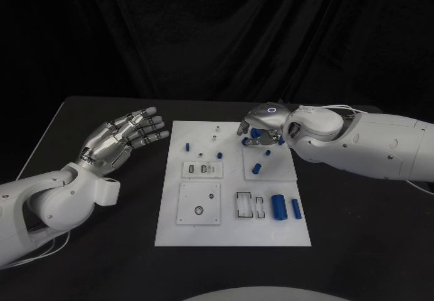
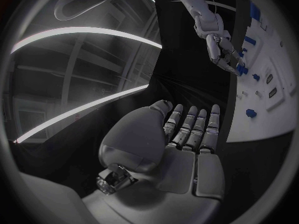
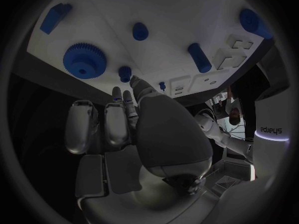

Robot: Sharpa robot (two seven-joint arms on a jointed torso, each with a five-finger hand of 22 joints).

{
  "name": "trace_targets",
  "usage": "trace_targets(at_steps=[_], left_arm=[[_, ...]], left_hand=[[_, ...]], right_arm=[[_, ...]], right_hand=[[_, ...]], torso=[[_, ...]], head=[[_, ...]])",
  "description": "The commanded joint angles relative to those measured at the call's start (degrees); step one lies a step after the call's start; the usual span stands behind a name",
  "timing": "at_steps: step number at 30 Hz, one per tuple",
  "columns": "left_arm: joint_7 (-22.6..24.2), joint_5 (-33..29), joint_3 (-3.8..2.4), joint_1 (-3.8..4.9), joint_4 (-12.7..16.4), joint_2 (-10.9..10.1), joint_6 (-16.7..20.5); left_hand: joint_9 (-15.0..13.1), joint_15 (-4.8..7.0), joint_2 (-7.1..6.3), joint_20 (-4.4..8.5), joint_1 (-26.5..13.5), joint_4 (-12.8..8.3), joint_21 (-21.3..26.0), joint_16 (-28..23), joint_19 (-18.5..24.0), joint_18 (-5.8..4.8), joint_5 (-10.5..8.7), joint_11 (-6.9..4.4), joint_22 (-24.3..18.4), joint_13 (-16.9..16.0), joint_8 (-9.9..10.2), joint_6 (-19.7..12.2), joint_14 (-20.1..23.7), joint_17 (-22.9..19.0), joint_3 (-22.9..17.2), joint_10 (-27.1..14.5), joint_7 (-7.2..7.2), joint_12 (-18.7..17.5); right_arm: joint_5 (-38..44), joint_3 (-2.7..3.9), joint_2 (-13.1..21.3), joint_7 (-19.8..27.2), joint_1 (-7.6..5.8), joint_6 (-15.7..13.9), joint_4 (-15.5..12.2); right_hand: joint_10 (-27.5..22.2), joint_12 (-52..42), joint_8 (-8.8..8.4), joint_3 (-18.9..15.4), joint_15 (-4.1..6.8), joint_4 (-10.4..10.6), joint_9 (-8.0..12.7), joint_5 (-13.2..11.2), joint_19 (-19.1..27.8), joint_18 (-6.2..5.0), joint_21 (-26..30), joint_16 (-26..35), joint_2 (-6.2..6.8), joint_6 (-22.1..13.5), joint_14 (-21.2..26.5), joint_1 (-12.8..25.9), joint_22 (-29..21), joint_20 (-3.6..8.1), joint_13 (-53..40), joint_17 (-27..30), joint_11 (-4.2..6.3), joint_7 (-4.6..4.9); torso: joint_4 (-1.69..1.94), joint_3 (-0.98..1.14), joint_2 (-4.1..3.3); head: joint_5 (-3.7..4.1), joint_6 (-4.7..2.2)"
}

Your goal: Assemble the parts on the task board

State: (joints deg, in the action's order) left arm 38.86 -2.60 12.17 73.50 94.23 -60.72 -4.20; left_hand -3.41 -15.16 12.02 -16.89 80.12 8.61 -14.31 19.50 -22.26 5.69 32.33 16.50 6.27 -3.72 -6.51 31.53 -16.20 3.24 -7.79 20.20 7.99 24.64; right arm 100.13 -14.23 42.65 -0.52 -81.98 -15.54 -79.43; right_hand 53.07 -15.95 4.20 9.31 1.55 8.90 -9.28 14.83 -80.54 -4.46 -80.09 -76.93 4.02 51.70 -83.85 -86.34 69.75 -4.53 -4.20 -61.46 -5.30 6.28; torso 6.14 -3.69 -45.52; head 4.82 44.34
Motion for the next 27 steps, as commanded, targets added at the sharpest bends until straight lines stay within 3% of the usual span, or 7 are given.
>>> trace_targets(at_steps=[1, 5, 12, 21, 27], left_arm=[[11.7, 0.3, -0.02, 0.12, 0.0, 0.1, -1.2], [11.7, 0.3, -0.02, 0.11, -0.1, 0.1, -1.5], [11.5, 0.3, -0.02, 0.11, -0.3, 0.2, -1.9], [11.2, 0.3, -0.03, 0.1, -0.7, 0.2, -2.1], [11.0, 0.3, -0.03, 0.09, -1.1, 0.3, -2.2]], left_hand=[[-0.1, -0.33, -0.07, 0.18, -0.5, 0.1, 0.2, 0.3, 0.4, -0.52, 0.21, 0.06, -0.1, -0.1, -0.1, 0.1, -0.1, 0.0, -0.4, 0.4, 0.15, 0.3], [-0.1, -0.34, -0.17, 0.19, -0.6, 0.0, 0.1, 0.4, 0.3, -0.54, 0.19, 0.1, -0.1, -0.1, -0.1, 0.2, -0.1, 0.0, -0.6, 0.6, 0.23, 0.5], [-0.1, -0.37, -0.33, 0.19, -0.7, 0.0, 0.1, 0.5, 0.3, -0.57, 0.14, 0.13, -0.1, -0.1, -0.1, 0.4, -0.2, 0.1, -0.8, 0.8, 0.29, 0.6], [-0.1, -0.39, -0.41, 0.19, -0.7, -0.1, 0.1, 0.5, 0.2, -0.58, 0.11, 0.14, -0.1, -0.1, -0.2, 0.5, -0.2, 0.1, -0.9, 0.9, 0.31, 0.6], [-0.1, -0.39, -0.42, 0.19, -0.8, -0.1, 0.1, 0.5, 0.2, -0.59, 0.1, 0.15, -0.1, -0.1, -0.2, 0.5, -0.2, 0.1, -1.0, 0.9, 0.33, 0.6]], right_arm=[[-0.4, 0.05, -0.1, 0.1, 0.32, 0.3, 0.4], [-0.4, 0.05, -0.3, 0.1, 0.67, 0.3, 0.7], [-0.4, 0.05, -0.7, 0.1, 1.33, 0.1, 1.5], [-0.4, 0.06, -0.9, -0.1, 1.96, -0.6, 2.2], [-0.4, 0.06, -0.9, 0.4, 2.07, -3.2, 2.3]], right_hand=[[0.6, 0.5, 0.39, 0.9, -0.57, 0.0, -0.2, 0.7, 0.3, 0.01, 0.2, 0.3, 0.29, 1.0, 0.0, 0.3, -0.2, -0.54, 0.1, 0.3, 0.0, -0.04], [1.2, 1.3, 0.54, 2.5, -0.5, -0.4, -0.4, 2.9, 0.6, -0.1, 0.4, 0.6, 1.12, 2.0, 0.3, 0.2, -0.4, -0.63, 0.3, 0.6, 0.0, -0.51], [1.9, 1.9, 0.67, 3.9, -0.48, -0.6, -0.6, 4.0, 1.0, -0.23, 0.8, 1.0, 1.61, 2.9, 0.6, 0.3, -0.8, -0.54, 0.3, 1.0, 0.04, -0.93], [3.4, 2.0, 0.93, 5.4, -0.75, -0.7, -0.9, 3.8, 1.1, -0.25, 1.0, 1.3, 1.92, 4.0, 0.7, 0.9, -0.9, -0.72, 0.2, 1.3, 0.17, -1.04], [7.1, 1.4, 1.84, 7.2, -1.13, -1.3, -2.1, 3.8, 0.8, -0.17, 0.8, 1.0, 1.97, 5.9, 0.4, 0.8, -0.3, -1.13, -0.2, 0.5, 0.83, -0.81]], torso=[[0.02, -0.02, 0.04], [-0.01, -0.02, 0.08], [0.04, -0.04, 0.12], [0.02, -0.05, 0.16], [0.06, -0.02, 0.17]], head=[[-0.01, 0.09], [0.01, 0.29], [-0.11, 0.22], [-0.38, 0.36], [-0.35, 0.26]])
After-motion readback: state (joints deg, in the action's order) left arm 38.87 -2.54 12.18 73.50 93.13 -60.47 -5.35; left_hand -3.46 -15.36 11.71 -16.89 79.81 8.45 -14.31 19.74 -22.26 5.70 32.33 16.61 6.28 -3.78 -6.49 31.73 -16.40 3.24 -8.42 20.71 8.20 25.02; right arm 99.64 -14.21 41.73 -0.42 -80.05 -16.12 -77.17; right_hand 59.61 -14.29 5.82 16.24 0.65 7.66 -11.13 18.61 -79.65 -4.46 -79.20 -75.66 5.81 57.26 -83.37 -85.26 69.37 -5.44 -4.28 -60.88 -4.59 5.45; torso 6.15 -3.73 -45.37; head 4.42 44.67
